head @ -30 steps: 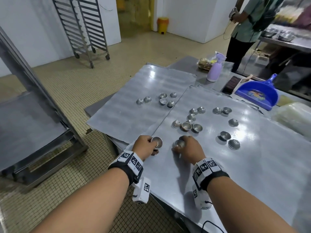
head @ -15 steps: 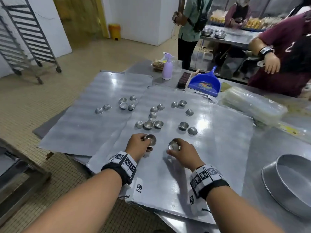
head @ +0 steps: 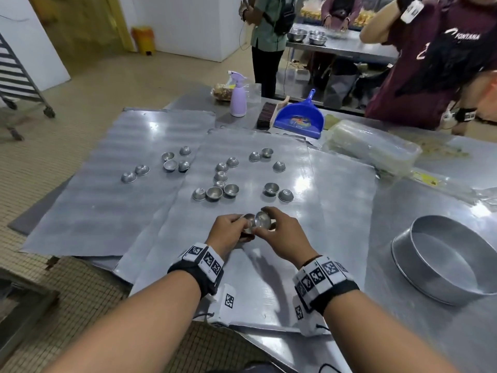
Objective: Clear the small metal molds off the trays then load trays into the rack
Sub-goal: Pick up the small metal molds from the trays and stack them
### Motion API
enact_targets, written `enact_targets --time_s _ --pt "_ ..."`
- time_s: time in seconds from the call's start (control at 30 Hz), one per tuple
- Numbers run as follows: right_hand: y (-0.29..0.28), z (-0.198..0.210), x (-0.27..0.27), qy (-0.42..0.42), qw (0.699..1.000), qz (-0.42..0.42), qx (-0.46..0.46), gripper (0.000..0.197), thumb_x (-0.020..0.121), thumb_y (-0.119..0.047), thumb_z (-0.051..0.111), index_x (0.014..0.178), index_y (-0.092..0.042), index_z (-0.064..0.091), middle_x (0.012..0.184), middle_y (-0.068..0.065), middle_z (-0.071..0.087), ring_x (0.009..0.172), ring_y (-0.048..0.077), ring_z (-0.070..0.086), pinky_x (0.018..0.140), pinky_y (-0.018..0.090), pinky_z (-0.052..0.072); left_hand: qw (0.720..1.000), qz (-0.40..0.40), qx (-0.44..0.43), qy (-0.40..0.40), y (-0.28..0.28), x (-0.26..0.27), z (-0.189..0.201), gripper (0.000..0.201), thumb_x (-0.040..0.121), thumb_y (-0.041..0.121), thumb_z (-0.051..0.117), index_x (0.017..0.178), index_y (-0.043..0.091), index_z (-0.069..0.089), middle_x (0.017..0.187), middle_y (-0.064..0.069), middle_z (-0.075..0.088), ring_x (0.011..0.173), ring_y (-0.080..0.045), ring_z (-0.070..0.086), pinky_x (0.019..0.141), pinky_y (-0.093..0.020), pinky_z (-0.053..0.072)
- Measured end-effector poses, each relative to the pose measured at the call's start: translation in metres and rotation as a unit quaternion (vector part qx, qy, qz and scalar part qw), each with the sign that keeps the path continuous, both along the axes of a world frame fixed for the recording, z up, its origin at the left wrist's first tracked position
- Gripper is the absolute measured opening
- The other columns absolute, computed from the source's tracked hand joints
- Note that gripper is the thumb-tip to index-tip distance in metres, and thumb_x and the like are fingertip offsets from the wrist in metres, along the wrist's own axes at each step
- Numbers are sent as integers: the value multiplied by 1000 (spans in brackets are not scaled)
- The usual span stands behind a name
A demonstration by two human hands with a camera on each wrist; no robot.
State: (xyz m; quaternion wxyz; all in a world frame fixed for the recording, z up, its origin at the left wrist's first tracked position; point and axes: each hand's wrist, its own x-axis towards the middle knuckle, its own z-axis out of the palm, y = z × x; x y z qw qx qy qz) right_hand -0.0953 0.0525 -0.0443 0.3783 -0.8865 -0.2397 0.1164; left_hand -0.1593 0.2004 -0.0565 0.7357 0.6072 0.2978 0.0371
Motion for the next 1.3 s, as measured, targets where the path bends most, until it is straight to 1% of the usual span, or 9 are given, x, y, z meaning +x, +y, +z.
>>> enact_targets --time_s 0.13,0.23,0.47,0.57,0.7,0.8,0.87,1.07,1.3 --pt "9 -4 -2 1 1000 14 -5 57 80 -43 75 132 -31 55 117 -4 70 101 17 68 88 38 55 998 11 -62 4 -2 2 -1 23 85 7 53 87 -7 71 84 -24 67 76 -31 66 75 -42 61" --pt "15 -8 -2 2 1000 12 -4 57 79 -42 75 131 -33 54 114 -2 72 102 18 68 88 39 55 993 22 -113 -10 -2 3 1 33 87 8 45 99 -14 67 91 -31 69 82 -34 66 84 -51 58" --pt "19 -14 -1 5 1000 23 -2 70 77 -46 78 139 -31 52 120 -2 71 105 17 67 90 37 54 989 60 -135 -12 2 9 1 31 93 12 41 88 -3 68 79 -20 66 63 -26 64 63 -35 54" --pt "16 -17 3 24 999 33 -7 75 77 -46 79 143 -30 49 132 -7 65 107 16 66 92 36 53 989 81 -121 3 8 12 -7 27 94 19 48 89 0 67 77 -18 66 68 -29 66 62 -36 54" --pt "0 -26 18 55 998 15 -39 57 82 -48 75 133 -28 59 128 -6 66 104 14 67 93 36 53 994 86 -59 18 17 18 -16 14 89 16 66 87 2 71 72 -16 70 68 -31 71 73 -39 58" --pt "-18 -33 40 47 996 -15 -76 46 86 -46 71 126 -24 64 124 -4 69 107 15 66 97 35 51 998 62 15 25 17 23 -25 6 89 1 64 86 0 69 72 -17 66 56 -23 67 56 -30 55" --pt "-29 -33 57 41 994 -31 -95 43 87 -46 69 122 -22 67 122 -3 70 110 17 65 98 35 49 997 54 40 31 16 26 -30 6 89 -2 62 89 -2 68 74 -20 65 49 -19 64 52 -28 53" --pt "-38 -30 112 59 987 -55 -138 43 88 -42 68 125 -19 65 125 3 67 113 22 63 96 32 46 997 44 61 28 15 29 -39 11 91 -1 60 96 -6 68 74 -20 66 50 -20 63 54 -30 50" --pt "-14 -33 151 49 986 -40 -152 57 90 -39 67 140 -17 49 133 10 62 120 27 59 97 35 46 997 46 61 25 17 25 -47 11 91 2 63 99 -1 71 83 -21 73 63 -25 70 62 -33 56"
